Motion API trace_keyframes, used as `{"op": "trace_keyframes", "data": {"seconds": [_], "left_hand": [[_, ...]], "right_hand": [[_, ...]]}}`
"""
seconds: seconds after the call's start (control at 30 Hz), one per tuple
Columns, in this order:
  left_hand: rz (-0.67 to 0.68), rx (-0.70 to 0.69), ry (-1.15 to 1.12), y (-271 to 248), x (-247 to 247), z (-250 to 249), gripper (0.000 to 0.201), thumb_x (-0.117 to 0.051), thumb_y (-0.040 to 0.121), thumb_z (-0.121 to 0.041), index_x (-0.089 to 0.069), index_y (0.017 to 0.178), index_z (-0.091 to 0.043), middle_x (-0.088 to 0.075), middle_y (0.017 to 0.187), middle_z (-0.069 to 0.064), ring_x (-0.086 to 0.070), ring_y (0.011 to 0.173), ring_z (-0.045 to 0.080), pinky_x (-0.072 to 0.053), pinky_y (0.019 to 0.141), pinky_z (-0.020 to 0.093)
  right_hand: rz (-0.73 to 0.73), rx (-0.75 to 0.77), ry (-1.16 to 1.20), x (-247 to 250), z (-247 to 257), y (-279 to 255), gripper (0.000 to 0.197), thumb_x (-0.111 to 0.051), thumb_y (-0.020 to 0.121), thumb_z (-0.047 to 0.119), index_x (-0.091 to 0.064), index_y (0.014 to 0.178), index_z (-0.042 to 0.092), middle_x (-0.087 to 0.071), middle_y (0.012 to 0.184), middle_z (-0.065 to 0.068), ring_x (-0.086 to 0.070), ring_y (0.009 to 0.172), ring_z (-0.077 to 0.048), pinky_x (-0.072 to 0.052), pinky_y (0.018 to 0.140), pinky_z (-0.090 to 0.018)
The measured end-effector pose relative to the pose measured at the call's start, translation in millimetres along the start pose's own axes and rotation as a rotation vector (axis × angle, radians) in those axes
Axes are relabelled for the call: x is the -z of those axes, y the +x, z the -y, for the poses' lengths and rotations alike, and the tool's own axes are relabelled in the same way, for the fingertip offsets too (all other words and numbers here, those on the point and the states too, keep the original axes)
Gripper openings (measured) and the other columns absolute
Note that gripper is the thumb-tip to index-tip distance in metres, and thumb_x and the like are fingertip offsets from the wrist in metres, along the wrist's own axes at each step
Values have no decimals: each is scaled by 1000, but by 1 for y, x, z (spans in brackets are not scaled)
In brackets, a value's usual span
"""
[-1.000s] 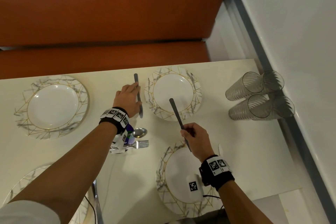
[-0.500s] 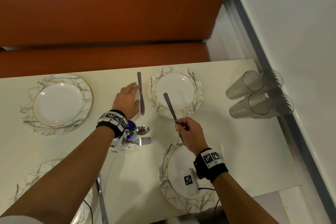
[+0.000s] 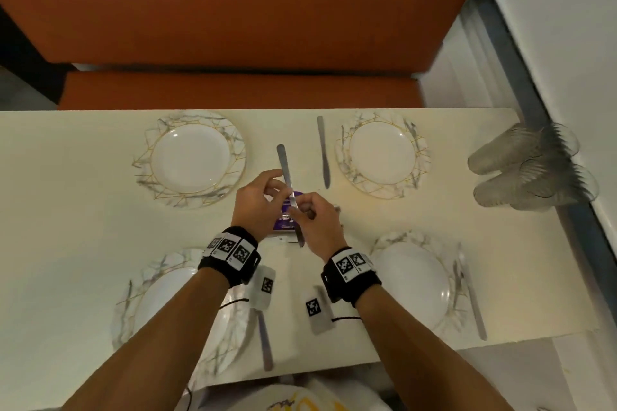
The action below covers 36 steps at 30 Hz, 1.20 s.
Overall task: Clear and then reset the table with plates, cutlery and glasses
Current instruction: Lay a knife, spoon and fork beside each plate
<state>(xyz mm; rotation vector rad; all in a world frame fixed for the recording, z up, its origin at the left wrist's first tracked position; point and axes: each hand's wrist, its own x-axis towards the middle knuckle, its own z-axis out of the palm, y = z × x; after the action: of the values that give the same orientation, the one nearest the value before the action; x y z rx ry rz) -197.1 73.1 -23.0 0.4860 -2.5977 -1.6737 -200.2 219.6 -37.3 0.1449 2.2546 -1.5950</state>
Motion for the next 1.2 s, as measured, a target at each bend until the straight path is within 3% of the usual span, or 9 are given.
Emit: {"op": "trace_keyframes", "data": {"seconds": [0.07,0.13,0.27,0.43,0.57,0.7,0.9,1.1,1.2], "left_hand": [[-39,56,-75,-3,29,15,30,-77,89,-17,-69,116,-25,-72,88,-9,-68,84,2,-51,76,14],[-56,90,-145,-4,60,29,28,-77,88,-12,-68,111,-25,-74,88,-3,-71,84,11,-55,80,22],[-96,137,-235,3,128,52,27,-70,92,-6,-66,115,-20,-75,89,9,-75,78,19,-60,66,28],[-206,197,-159,27,207,92,32,-61,92,3,-66,113,-21,-74,89,11,-73,76,28,-63,67,39],[-231,279,-20,46,248,128,29,-59,97,-4,-65,113,-28,-74,93,9,-74,79,28,-62,67,36],[-243,384,79,61,265,160,26,-61,96,-7,-65,112,-27,-74,98,10,-74,85,32,-63,75,42],[-174,424,169,76,260,175,25,-56,95,0,-65,115,-11,-75,92,18,-75,78,37,-63,80,45],[-116,368,259,88,260,186,22,-69,94,-6,-61,114,-5,-73,91,23,-72,79,37,-62,75,44],[-120,263,388,79,260,188,26,-68,95,-11,-61,119,-4,-68,105,22,-66,95,36,-53,80,39]], "right_hand": [[29,-4,24,-32,7,-8,12,-73,90,22,-65,99,19,-70,90,-2,-68,82,-17,-59,79,-32],[47,23,-16,-61,16,-15,11,-71,92,23,-67,101,18,-70,91,0,-67,83,-15,-57,78,-27],[90,111,-72,-115,28,-20,14,-67,94,24,-73,106,19,-73,98,5,-68,87,-12,-58,79,-32],[151,45,-92,-155,39,-26,15,-64,96,15,-74,102,24,-71,98,5,-69,81,-20,-55,71,-24],[162,-15,-71,-165,43,-28,19,-59,96,8,-74,99,20,-73,89,-2,-66,73,-16,-53,64,-19],[144,-39,-96,-162,41,-24,20,-57,97,6,-74,100,16,-74,88,-4,-65,73,-17,-52,61,-17],[105,-72,-103,-155,30,-21,21,-59,97,7,-73,96,23,-73,83,1,-65,75,-17,-60,72,-34],[97,-82,-113,-147,23,-22,17,-59,97,8,-72,97,20,-73,84,-1,-65,74,-17,-57,75,-35],[92,-73,-129,-146,19,-22,18,-60,97,9,-73,96,21,-74,84,0,-67,76,-14,-59,75,-34]]}}
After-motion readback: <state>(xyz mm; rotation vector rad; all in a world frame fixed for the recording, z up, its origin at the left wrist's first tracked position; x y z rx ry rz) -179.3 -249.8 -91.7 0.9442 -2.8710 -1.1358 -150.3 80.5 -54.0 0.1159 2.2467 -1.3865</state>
